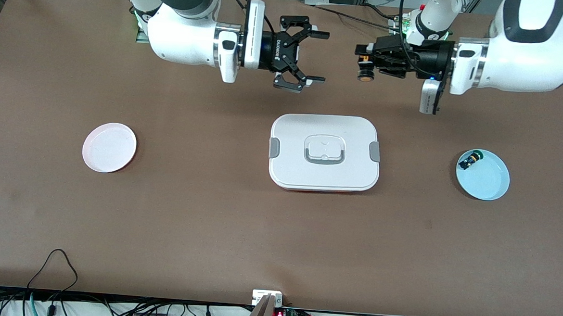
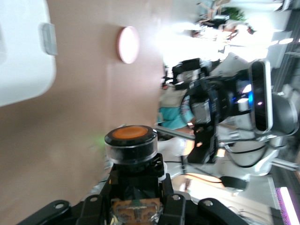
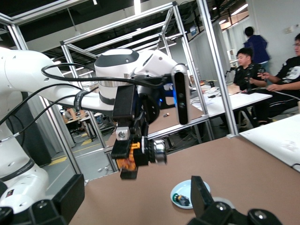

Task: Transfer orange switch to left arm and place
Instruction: 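Carry the switch with the left gripper while the right gripper withdraws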

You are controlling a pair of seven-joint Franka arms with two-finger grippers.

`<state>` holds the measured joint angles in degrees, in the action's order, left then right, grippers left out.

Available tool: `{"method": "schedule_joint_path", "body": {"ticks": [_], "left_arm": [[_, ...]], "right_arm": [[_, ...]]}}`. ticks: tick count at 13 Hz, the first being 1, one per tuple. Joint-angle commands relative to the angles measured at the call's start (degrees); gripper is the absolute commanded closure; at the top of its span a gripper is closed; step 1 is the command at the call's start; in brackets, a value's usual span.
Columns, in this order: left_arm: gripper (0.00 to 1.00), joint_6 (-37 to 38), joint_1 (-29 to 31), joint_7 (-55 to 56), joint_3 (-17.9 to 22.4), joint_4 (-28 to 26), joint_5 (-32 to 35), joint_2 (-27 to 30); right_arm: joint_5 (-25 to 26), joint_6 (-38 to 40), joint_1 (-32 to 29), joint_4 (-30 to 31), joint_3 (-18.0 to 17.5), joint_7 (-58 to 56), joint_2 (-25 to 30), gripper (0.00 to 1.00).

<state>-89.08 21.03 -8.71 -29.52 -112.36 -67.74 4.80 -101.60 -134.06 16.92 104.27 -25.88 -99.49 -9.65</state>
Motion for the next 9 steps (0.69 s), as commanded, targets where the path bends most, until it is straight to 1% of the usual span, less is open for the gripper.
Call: {"method": "schedule_joint_path", "body": {"ticks": [1, 3, 5, 7, 9], "left_arm": [[0.73, 3.6, 2.2, -0.9, -0.4, 6.5, 11.4, -4.1], [0.73, 3.6, 2.7, -1.0, -0.4, 7.2, 21.0, -4.2], [0.73, 3.6, 2.7, -3.4, -0.4, 7.3, 29.8, -6.0], [0.73, 3.4, 3.3, -8.7, -0.3, 7.5, 39.2, -9.6], [0.73, 3.3, 4.9, -13.7, -0.4, 10.5, 49.8, -14.4]], "right_arm": [[-0.6, -0.1, -3.2, 4.8, -0.3, -0.6, 4.2, 0.00], [-0.6, 0.5, -5.6, 7.5, 0.0, -0.4, 5.6, 0.00], [-0.6, 4.2, -8.0, 7.8, 0.6, -0.1, 5.9, 0.00], [-0.4, 6.9, -8.7, 8.6, 2.1, 2.9, 6.0, 0.00], [-0.4, 7.1, -8.7, 8.7, 2.5, 5.0, 6.4, 0.00]]}}
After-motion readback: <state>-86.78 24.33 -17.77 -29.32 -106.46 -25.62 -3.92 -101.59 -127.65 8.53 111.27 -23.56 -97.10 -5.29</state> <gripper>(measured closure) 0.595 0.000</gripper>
